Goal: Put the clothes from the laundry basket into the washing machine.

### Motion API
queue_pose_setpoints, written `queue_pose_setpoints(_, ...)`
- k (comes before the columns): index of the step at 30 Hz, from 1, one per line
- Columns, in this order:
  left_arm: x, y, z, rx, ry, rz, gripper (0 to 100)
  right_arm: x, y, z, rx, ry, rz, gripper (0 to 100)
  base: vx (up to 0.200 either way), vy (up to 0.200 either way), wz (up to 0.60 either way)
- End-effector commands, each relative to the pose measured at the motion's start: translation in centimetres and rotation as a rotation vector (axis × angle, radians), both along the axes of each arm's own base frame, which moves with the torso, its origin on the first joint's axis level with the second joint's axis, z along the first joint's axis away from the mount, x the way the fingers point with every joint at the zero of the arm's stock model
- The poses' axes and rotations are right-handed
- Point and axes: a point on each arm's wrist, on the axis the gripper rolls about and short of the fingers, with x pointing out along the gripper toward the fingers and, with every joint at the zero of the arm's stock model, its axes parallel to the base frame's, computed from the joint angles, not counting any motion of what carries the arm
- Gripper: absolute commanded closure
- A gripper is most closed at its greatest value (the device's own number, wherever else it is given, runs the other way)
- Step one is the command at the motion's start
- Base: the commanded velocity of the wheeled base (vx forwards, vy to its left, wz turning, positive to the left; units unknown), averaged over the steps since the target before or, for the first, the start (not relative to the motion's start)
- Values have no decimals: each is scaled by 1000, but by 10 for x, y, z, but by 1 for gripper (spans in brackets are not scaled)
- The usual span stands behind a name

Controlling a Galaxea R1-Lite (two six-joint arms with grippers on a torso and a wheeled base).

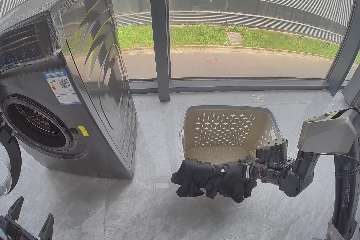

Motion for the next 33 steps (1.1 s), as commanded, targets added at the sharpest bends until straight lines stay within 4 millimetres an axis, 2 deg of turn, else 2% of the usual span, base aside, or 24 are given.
queue_pose_setpoints(1, 0, 0, -5, 0, 1, 1, 0, -2, 3, 16, 25, -39, 6, 100, 0, 0, 0)
queue_pose_setpoints(2, 0, 0, -5, 0, 1, 1, 0, -3, 3, 18, 31, -44, 4, 100, 0, 0, 0)
queue_pose_setpoints(6, 0, 0, -5, 0, 1, 1, 0, -17, 9, 65, 107, -136, 16, 100, 0, 0, 0)
queue_pose_setpoints(11, 0, 0, -5, 0, 1, 1, 0, -28, 5, 116, 182, -253, 15, 100, 0, 0, 0)
queue_pose_setpoints(15, 0, 0, -5, 0, 1, 1, 0, -43, -1, 147, 243, -302, 13, 100, 0, 0, 0)
queue_pose_setpoints(29, 0, 0, -5, -2, 1, -1, 0, -95, 5, 199, 418, -398, 111, 100, 0, 0, 0)
queue_pose_setpoints(33, 0, 0, -5, -2, 1, -1, 0, -100, 5, 206, 427, -425, 115, 100, 0, 0, 0)
